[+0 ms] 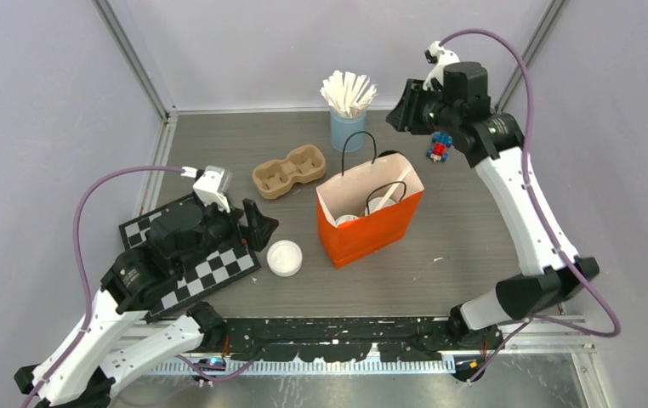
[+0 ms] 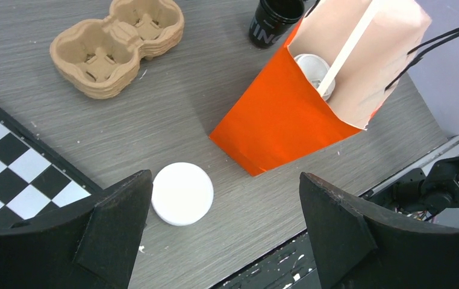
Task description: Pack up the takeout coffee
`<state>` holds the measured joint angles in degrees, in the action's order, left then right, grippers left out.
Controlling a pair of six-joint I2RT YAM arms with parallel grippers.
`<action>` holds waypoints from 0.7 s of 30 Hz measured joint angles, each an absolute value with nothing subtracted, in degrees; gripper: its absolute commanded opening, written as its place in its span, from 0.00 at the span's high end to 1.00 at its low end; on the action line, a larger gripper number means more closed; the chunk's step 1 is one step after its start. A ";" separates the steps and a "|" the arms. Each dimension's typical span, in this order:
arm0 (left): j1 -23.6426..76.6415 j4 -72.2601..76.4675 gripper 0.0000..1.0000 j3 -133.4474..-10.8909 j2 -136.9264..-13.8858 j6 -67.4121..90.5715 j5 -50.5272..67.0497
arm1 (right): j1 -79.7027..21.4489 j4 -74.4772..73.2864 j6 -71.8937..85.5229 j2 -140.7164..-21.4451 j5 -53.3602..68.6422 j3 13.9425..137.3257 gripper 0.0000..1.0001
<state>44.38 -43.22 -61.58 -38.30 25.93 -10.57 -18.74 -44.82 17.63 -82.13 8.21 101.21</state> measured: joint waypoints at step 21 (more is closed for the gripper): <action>44.38 -54.72 0.12 -65.04 -37.28 30.92 -11.51 | -18.59 -32.40 0.12 -117.82 13.69 121.25 0.55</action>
<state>44.38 -54.72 -65.04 -37.28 30.92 -11.51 -18.59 -32.40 0.12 -117.82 13.69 121.25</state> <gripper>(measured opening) 0.892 0.455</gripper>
